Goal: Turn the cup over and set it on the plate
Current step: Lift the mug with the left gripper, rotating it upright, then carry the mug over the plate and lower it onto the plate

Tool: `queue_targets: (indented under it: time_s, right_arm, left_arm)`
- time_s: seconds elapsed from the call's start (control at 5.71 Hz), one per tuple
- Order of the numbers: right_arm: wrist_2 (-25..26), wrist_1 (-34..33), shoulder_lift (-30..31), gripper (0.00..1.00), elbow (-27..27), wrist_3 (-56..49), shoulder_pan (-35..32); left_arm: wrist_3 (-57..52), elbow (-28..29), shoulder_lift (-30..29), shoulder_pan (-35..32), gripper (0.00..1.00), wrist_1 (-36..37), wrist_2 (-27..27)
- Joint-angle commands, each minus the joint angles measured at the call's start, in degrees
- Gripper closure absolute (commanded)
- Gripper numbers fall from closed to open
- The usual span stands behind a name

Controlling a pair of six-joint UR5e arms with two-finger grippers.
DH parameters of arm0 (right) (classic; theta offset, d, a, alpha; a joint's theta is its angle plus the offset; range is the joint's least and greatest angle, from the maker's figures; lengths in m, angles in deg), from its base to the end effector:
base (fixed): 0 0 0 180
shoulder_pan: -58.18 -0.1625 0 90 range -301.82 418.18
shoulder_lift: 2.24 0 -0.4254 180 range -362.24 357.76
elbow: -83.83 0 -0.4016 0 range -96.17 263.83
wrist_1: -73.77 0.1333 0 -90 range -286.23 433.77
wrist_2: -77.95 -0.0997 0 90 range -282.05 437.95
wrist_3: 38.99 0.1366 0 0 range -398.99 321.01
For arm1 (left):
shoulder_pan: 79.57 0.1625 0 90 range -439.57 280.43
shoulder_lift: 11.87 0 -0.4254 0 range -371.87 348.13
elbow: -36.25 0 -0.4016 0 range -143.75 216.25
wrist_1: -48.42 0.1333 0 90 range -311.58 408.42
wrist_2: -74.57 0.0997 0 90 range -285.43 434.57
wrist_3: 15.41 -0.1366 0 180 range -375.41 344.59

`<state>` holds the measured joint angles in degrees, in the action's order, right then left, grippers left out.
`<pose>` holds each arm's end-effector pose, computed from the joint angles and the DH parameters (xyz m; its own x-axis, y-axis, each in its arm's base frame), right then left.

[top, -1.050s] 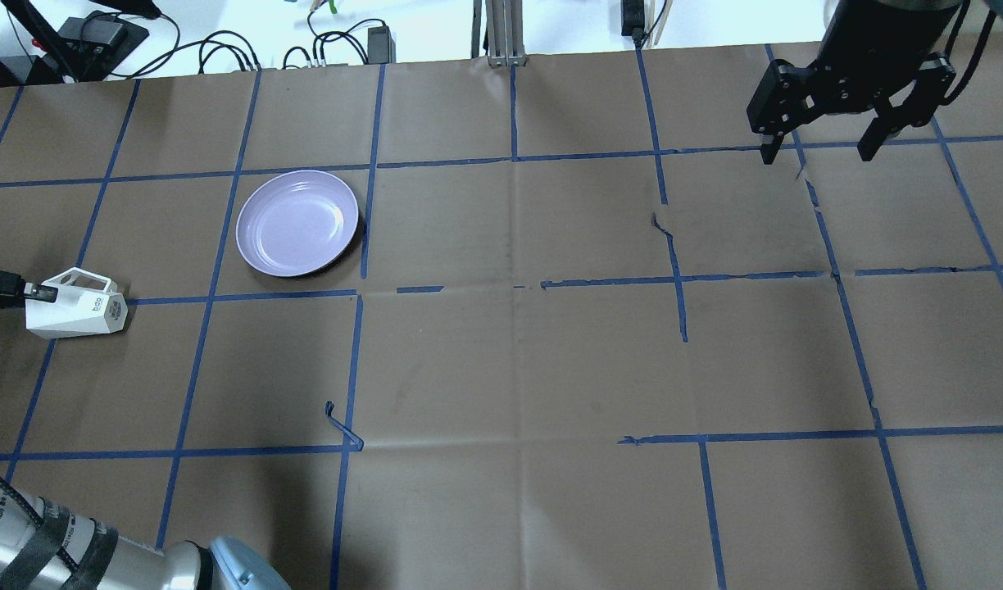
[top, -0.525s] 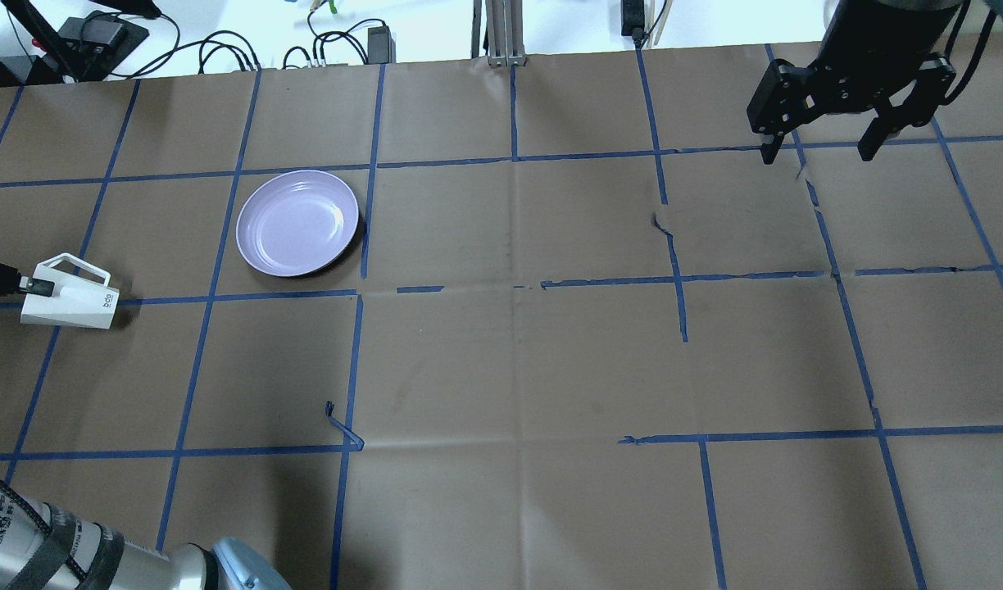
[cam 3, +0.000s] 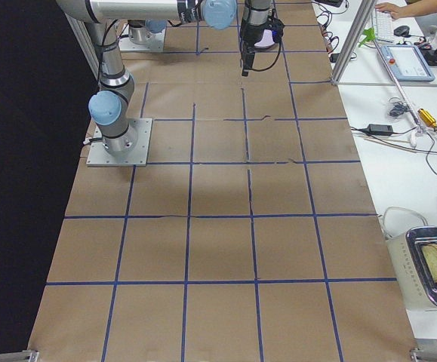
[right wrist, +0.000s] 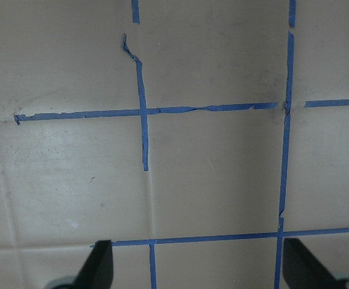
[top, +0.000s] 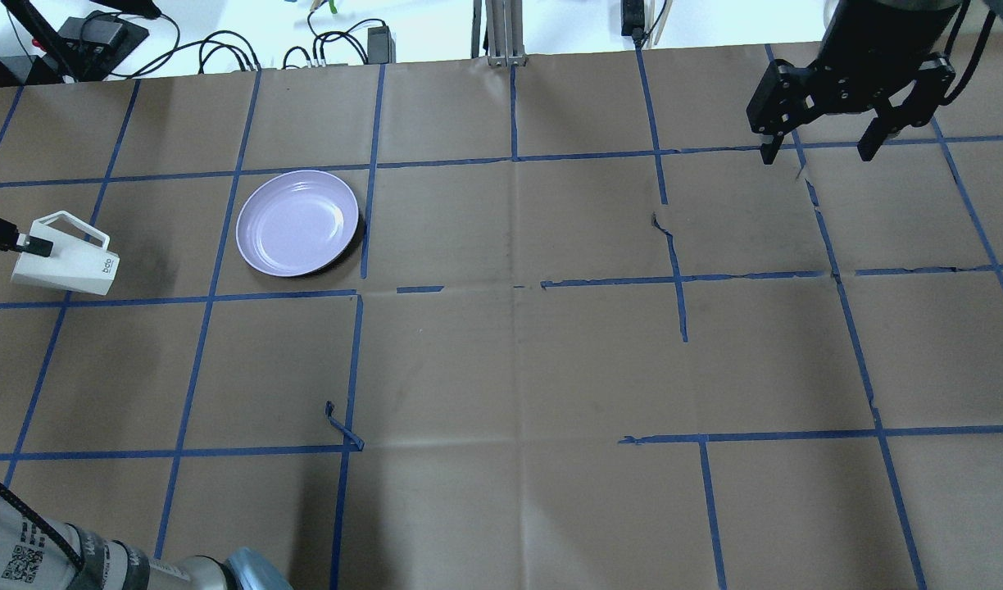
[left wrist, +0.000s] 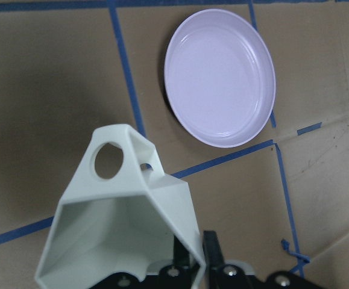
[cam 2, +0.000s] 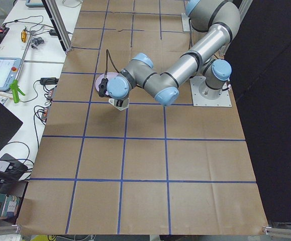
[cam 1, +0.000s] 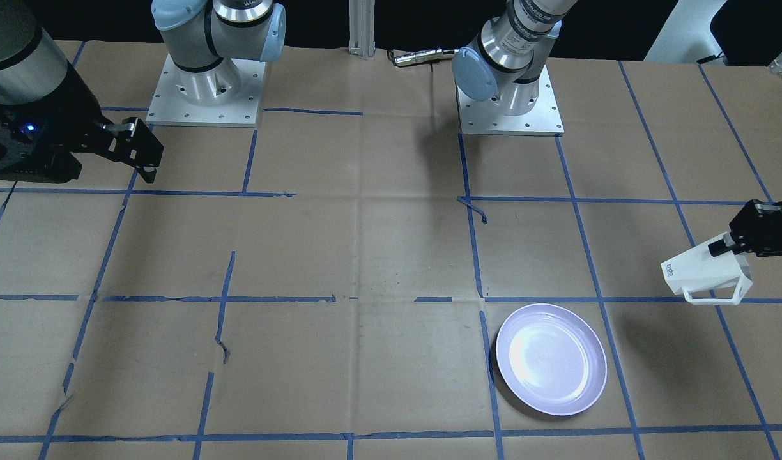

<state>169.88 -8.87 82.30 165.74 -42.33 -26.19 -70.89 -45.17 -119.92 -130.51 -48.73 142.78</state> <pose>0.0761 -0.5398 0.4601 -0.9989 0.0373 0.0287 0.0396 0.9957 0.0843 0.2271 -0.5719 0.3508 -0.8682 0.2347 0.4372 0.1968 0.9717 -0.1310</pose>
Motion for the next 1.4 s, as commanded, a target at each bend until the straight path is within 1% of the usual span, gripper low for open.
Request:
queue_targets:
  time_s: [0.0,0.17,0.35,0.53,0.7,0.88,1.05,1.22]
  right_arm:
    - [0.0,0.0,0.0,0.0,0.0,0.0,0.0]
    - [0.0,0.0,0.0,0.0,0.0,0.0,0.0]
    - [0.0,0.0,0.0,0.0,0.0,0.0,0.0]
    - [0.0,0.0,0.0,0.0,0.0,0.0,0.0]
    - [0.0,0.0,0.0,0.0,0.0,0.0,0.0]
    - [0.0,0.0,0.0,0.0,0.0,0.0,0.0]
    - [0.0,0.0,0.0,0.0,0.0,0.0,0.0]
    - [0.0,0.0,0.0,0.0,0.0,0.0,0.0]
  left_arm:
    - [13.6,-0.5,3.9,-13.0,1.0,7.4,7.9]
    - [19.5,-1.2,3.1,-19.5,1.0,13.2,10.9]
    - [25.0,-2.6,2.2,-24.5,1.0,17.7,12.6]
    - [29.3,-4.7,0.9,-28.4,1.0,23.4,17.3]
    - [34.9,-6.5,-1.8,-30.5,0.99,29.0,17.7]
    - [38.0,-7.5,-3.8,-31.6,0.99,30.5,18.8]
    - [40.0,-8.8,-6.0,-32.7,0.99,34.3,20.5]
    - [41.0,-9.5,-7.0,-34.0,0.98,36.4,20.6]
